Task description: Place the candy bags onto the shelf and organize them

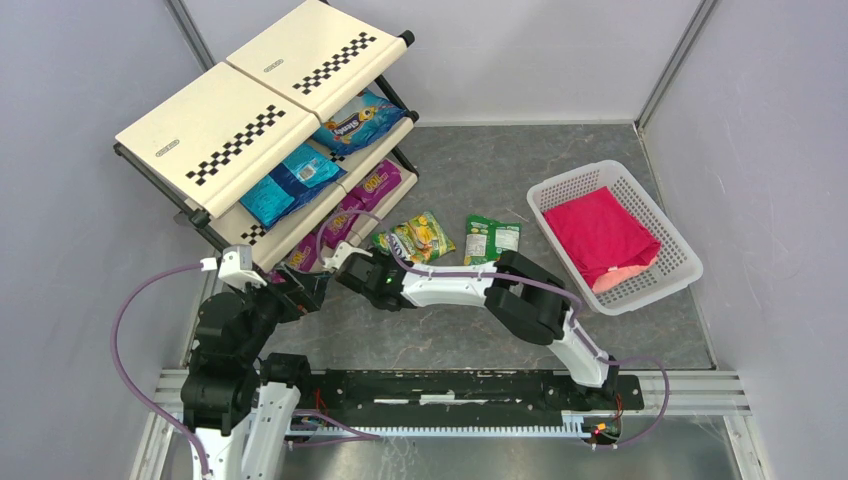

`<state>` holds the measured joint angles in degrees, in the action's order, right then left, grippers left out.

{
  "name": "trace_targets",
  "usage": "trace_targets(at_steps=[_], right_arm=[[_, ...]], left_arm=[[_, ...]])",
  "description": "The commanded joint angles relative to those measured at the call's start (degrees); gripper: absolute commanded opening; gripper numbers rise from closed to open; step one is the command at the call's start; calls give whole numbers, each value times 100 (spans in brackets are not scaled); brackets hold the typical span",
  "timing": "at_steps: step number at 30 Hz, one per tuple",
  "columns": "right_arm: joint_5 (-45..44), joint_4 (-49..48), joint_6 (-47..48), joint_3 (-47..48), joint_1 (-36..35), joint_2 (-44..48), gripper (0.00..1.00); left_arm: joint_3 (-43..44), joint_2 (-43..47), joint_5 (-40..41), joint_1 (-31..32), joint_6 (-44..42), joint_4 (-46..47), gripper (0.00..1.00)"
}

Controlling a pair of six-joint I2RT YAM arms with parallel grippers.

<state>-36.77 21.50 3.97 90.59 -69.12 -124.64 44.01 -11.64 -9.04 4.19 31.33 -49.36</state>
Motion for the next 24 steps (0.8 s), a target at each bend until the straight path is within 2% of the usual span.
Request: trace_targets(at_steps=[1,4,9,13,21,24], right_arm=[[-603,194,-59,425,1,-343,54],[-885,315,-182,454,5,-446,47],[-988,153,-295,33,7,-176,20],[-740,-258,-295,-674,0,588,0],[1134,-1320,-294,-2553,7,2736,0],[1818,-1561,-463,-3008,4,3278,0]], left_arm=[[-15,-73,101,-53,141,99,100],[-26,-55,71,-57,111,95,100],[-33,-64,69,-55,119,94,100],[-36,-52,60,-48,119,108,100],[-3,-138,-45,31,117,217,100],[19,-289,-458,65,202,333,100]])
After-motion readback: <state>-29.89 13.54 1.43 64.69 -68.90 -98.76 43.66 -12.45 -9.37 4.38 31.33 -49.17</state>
